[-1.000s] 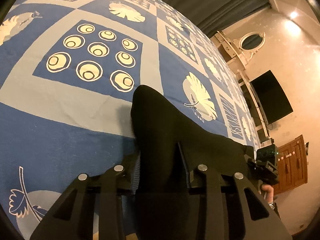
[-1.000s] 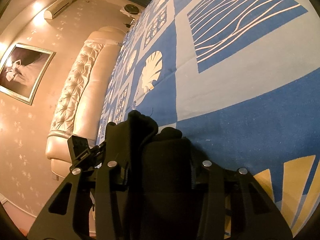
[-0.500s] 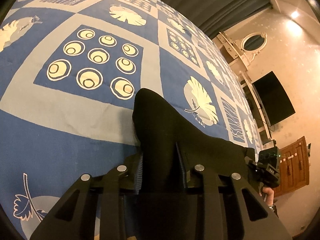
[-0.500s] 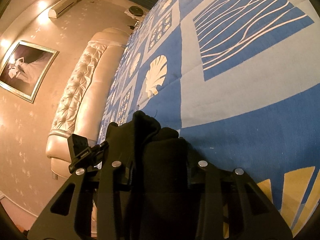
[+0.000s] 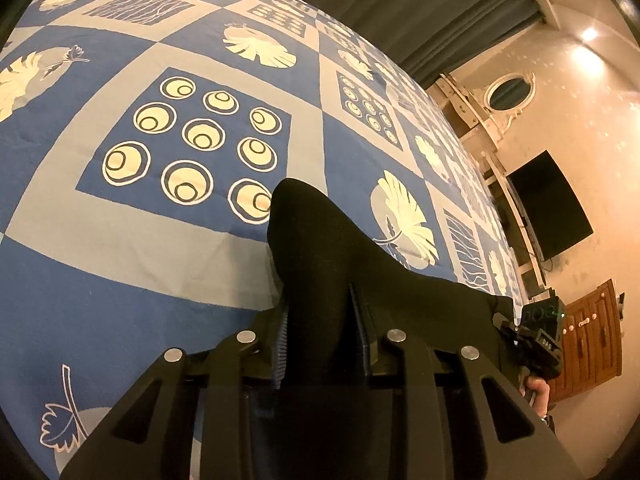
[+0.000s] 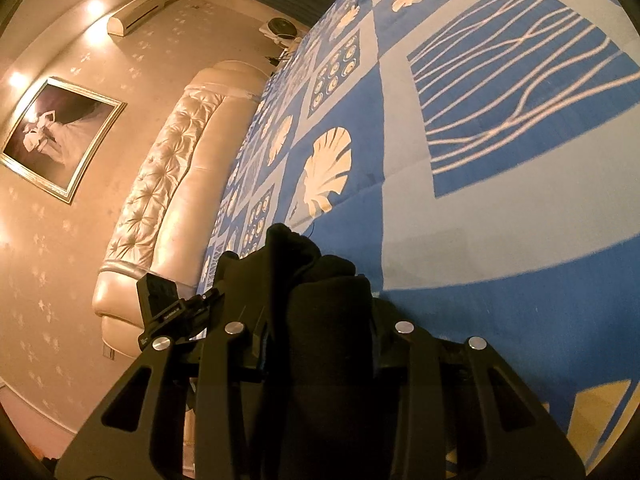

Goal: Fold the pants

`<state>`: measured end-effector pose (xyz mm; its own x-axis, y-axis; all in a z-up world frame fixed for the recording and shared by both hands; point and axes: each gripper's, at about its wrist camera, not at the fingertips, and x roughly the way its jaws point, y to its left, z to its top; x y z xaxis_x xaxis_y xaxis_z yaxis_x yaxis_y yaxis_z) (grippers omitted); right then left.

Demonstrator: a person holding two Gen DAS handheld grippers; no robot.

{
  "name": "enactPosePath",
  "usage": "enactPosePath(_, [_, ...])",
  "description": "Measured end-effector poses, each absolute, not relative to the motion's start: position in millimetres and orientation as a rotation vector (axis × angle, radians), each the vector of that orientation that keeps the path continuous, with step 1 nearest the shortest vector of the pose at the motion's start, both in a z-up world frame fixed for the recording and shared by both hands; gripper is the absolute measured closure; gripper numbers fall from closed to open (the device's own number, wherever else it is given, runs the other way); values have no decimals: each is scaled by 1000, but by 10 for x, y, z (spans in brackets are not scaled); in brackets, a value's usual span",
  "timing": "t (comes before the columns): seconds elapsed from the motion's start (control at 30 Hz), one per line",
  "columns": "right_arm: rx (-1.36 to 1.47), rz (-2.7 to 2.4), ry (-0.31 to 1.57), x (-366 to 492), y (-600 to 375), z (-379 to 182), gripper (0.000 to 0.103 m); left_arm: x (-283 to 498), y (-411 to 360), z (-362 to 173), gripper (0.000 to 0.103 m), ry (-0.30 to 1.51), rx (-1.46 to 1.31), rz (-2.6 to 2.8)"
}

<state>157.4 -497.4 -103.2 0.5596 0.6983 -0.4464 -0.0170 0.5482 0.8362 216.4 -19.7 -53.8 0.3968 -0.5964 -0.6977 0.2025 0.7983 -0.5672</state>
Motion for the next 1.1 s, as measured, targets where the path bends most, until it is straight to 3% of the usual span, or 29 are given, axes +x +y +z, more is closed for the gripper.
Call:
enactPosePath(0.87, [974, 481, 903, 1729, -5012, -1112, 69, 2500, -141, -662, 73, 1080, -509, -539])
enactPosePath(1.0, [1023, 491, 917, 1743, -5026, -1136, 58, 2496, -129, -698, 62, 1089, -505, -561])
enactPosePath(1.1, [1048, 504, 927, 1716, -5033, -1086, 47, 2461, -74, -692, 42, 1086, -522, -592])
